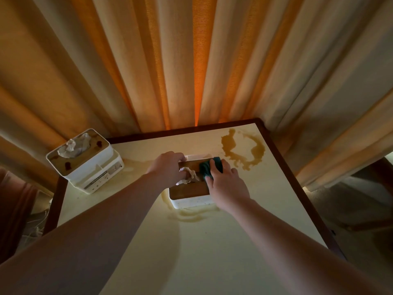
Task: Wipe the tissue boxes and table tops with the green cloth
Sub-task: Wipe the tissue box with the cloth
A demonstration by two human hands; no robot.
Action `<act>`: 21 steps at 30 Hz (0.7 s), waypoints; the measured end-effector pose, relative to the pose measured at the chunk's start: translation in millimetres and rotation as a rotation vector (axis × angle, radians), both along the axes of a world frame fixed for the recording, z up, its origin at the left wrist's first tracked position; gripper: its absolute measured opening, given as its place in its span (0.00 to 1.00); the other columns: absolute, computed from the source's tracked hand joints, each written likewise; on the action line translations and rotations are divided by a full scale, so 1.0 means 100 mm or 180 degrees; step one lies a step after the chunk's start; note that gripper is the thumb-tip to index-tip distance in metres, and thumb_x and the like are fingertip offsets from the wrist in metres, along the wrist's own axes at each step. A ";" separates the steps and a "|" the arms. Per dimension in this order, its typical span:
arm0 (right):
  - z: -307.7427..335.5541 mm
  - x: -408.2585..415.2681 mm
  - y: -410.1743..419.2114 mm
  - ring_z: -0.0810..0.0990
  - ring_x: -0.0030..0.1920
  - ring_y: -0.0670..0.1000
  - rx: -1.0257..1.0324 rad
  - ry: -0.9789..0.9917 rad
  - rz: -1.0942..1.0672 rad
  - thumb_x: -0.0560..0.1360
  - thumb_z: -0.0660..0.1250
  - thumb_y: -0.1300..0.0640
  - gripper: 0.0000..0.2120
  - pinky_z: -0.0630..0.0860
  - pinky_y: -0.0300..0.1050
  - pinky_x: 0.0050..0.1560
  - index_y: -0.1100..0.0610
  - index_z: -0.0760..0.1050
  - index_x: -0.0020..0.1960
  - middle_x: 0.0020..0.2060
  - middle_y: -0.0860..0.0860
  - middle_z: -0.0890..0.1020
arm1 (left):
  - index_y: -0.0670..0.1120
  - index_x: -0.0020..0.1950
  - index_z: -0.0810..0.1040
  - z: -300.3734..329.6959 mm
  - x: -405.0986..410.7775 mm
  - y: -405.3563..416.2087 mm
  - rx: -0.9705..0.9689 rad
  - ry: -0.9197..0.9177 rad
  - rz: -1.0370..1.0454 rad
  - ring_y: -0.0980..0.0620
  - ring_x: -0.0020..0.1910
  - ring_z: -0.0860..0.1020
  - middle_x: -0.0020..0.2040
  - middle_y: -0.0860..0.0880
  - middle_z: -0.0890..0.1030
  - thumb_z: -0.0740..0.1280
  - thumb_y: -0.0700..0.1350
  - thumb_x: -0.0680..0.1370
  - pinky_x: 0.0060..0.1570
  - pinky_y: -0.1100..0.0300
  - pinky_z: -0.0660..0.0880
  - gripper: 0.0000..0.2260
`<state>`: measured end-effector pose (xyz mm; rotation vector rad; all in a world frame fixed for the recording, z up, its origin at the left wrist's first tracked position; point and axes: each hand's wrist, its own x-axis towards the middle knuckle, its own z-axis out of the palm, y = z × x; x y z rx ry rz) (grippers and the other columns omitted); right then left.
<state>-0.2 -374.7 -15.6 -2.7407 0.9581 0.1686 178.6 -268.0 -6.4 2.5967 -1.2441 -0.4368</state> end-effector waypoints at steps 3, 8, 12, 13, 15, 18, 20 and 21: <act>-0.04 0.19 -0.06 0.65 0.74 0.63 0.0026 0.0035 0.0013 0.87 0.47 0.42 0.30 0.76 0.56 0.65 0.50 0.42 0.85 0.81 0.58 0.53 | 0.55 0.64 0.79 -0.01 0.01 0.00 -0.0001 0.0065 0.0018 0.48 0.53 0.76 0.56 0.50 0.80 0.74 0.55 0.75 0.50 0.53 0.76 0.18; -0.04 0.02 0.00 0.65 0.74 0.61 0.0113 -0.0011 0.0014 0.86 0.47 0.41 0.30 0.76 0.56 0.66 0.48 0.43 0.85 0.82 0.56 0.51 | 0.54 0.68 0.77 -0.02 -0.03 0.05 -0.0083 -0.0045 -0.0058 0.47 0.55 0.77 0.56 0.50 0.78 0.72 0.57 0.77 0.47 0.54 0.73 0.21; -0.03 -0.34 0.18 0.66 0.73 0.58 0.0188 0.0003 0.0035 0.86 0.48 0.41 0.29 0.77 0.53 0.65 0.47 0.46 0.84 0.82 0.54 0.52 | 0.54 0.69 0.76 -0.02 -0.03 0.05 -0.0103 -0.0054 -0.0076 0.48 0.54 0.76 0.55 0.51 0.77 0.72 0.57 0.78 0.46 0.55 0.71 0.21; -0.03 -0.40 0.23 0.67 0.72 0.57 0.0199 -0.0001 0.0042 0.86 0.49 0.42 0.29 0.77 0.52 0.64 0.47 0.46 0.84 0.82 0.54 0.52 | 0.54 0.69 0.76 -0.02 -0.03 0.05 -0.0107 -0.0051 -0.0075 0.48 0.53 0.76 0.54 0.51 0.77 0.72 0.57 0.78 0.45 0.56 0.71 0.21; -0.02 -0.43 0.27 0.67 0.72 0.57 0.0217 0.0013 0.0024 0.86 0.49 0.42 0.29 0.78 0.52 0.64 0.48 0.46 0.84 0.82 0.54 0.52 | 0.54 0.69 0.77 -0.02 -0.04 0.05 -0.0119 -0.0035 -0.0070 0.49 0.51 0.75 0.53 0.51 0.76 0.72 0.56 0.78 0.45 0.56 0.71 0.20; 0.00 -0.26 0.20 0.67 0.72 0.58 0.0152 0.0043 -0.0052 0.87 0.48 0.43 0.29 0.77 0.52 0.65 0.49 0.46 0.85 0.81 0.56 0.53 | 0.54 0.69 0.77 -0.04 -0.05 0.06 -0.0185 -0.0044 -0.0082 0.51 0.50 0.74 0.52 0.52 0.75 0.71 0.56 0.78 0.45 0.56 0.71 0.20; -0.01 -0.07 0.11 0.67 0.72 0.60 0.0052 0.0035 -0.0064 0.87 0.48 0.43 0.29 0.77 0.53 0.65 0.49 0.45 0.85 0.81 0.57 0.53 | 0.54 0.69 0.77 -0.05 -0.06 0.07 -0.0206 -0.0076 -0.0111 0.51 0.51 0.74 0.53 0.53 0.74 0.71 0.56 0.78 0.45 0.57 0.70 0.20; -0.02 0.02 0.06 0.66 0.73 0.61 0.0051 0.0035 -0.0070 0.87 0.48 0.44 0.30 0.77 0.54 0.66 0.50 0.44 0.85 0.81 0.58 0.53 | 0.54 0.69 0.76 -0.06 -0.06 0.06 -0.0196 -0.0085 -0.0119 0.51 0.51 0.75 0.53 0.53 0.75 0.71 0.56 0.78 0.45 0.58 0.70 0.20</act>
